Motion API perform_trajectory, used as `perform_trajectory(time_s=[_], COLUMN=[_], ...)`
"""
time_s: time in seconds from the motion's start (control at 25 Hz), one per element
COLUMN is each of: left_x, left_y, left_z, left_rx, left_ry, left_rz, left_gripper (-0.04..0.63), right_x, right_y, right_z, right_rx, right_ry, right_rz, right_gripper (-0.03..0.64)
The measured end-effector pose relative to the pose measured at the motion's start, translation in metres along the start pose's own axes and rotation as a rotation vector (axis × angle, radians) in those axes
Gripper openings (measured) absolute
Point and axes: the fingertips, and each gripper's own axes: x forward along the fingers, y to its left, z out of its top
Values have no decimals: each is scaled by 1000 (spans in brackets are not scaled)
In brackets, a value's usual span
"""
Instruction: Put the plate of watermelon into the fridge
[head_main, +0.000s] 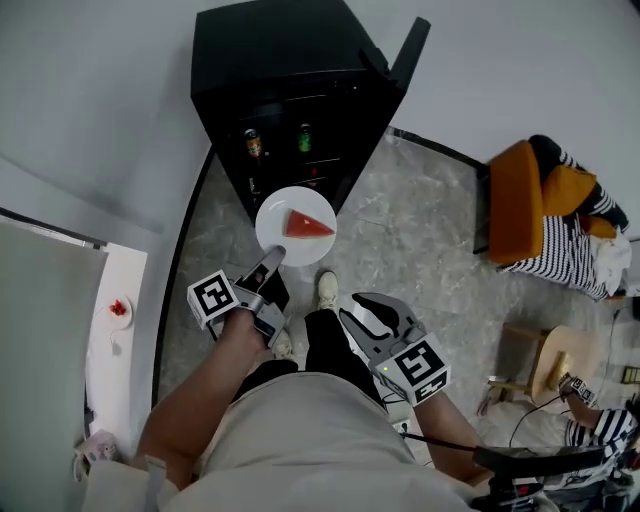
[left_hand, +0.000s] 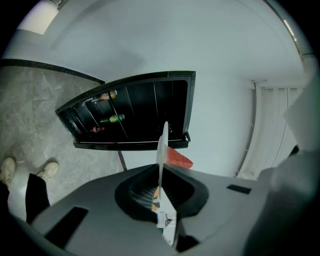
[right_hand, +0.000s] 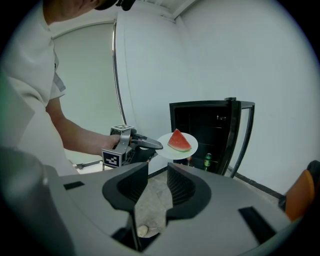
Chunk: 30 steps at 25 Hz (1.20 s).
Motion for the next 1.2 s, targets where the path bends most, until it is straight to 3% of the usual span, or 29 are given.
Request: perform_trajectory(time_s=[0.32, 0.52, 0.76, 1.2], left_x=[135, 168, 220, 285], left_y=[51, 74, 104, 161], left_z=[78, 106, 145, 192], left_rx=[-45, 7, 9, 17], left_ry=[-122, -176, -238, -281], left_rz=[46, 120, 153, 226], left_gripper=[21, 23, 23, 23], right_x=[51, 48, 54, 49], right_y=[-141, -175, -216, -267], right_z=[20, 26, 14, -2], right_rx=[-12, -21, -14, 16], right_ry=[33, 52, 109, 170], right_rz=[68, 92, 120, 77], right_gripper=[129, 129, 129, 129])
